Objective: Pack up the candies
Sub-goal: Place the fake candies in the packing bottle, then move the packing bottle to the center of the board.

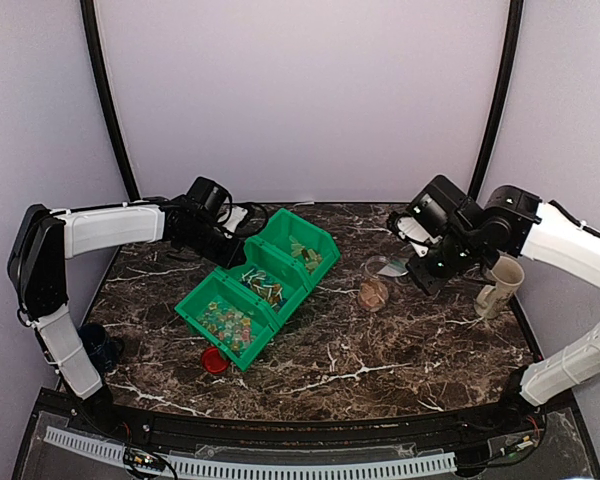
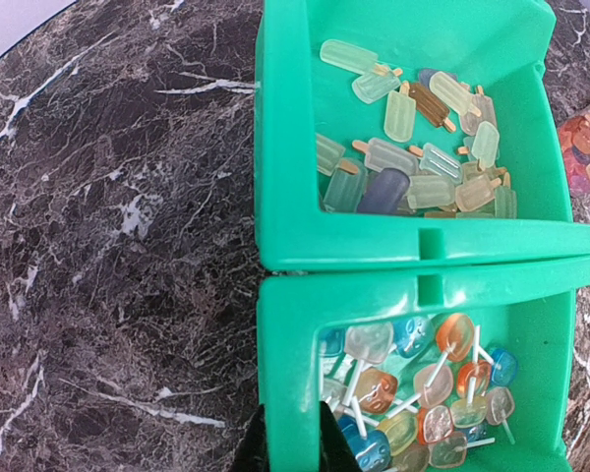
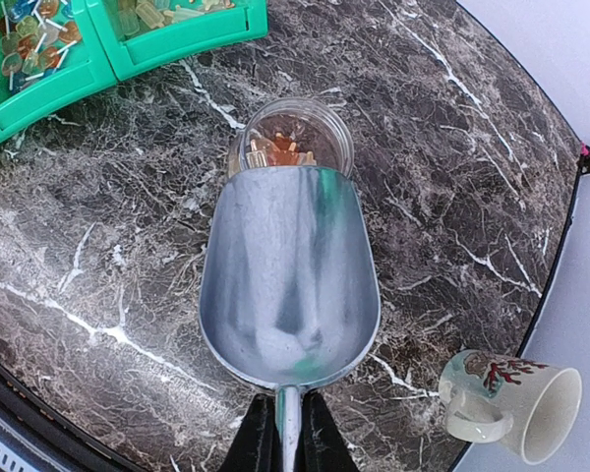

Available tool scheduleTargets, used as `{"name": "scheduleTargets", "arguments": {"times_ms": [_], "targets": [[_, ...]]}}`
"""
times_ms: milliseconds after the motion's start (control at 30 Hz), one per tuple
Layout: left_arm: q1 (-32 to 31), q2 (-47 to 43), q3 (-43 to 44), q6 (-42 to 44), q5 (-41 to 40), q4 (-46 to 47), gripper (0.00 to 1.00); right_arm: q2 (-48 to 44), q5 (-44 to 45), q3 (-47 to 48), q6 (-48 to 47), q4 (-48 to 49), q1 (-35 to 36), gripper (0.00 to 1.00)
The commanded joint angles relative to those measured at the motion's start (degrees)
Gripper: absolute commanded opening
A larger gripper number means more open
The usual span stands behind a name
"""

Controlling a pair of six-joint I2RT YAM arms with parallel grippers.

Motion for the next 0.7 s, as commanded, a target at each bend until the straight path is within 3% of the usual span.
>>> {"name": "scheduleTargets", "arguments": {"times_ms": [0,433,533,667], "targets": [[0.3,-2.0,3.3,-1.5,3.2,3.8,0.00,1.3,0.4,3.8,0.0,-2.8,0.6,0.00],[0.2,-1.8,3.2,-1.6,3.1,3.7,0.00,6.2,-1.1,11.7,0.4,-8.9,0.7,0.00],[0.2,-1.9,3.2,-1.6,3.0,3.7,0.00,6.5,2.3,11.9,1.6,-9.4,0.7,0.00],[0.2,-1.8,3.1,-1.8,2.9,3.8,0.00,2.4,8.0,8.3,5.2,-1.4,0.6,0.00]]}}
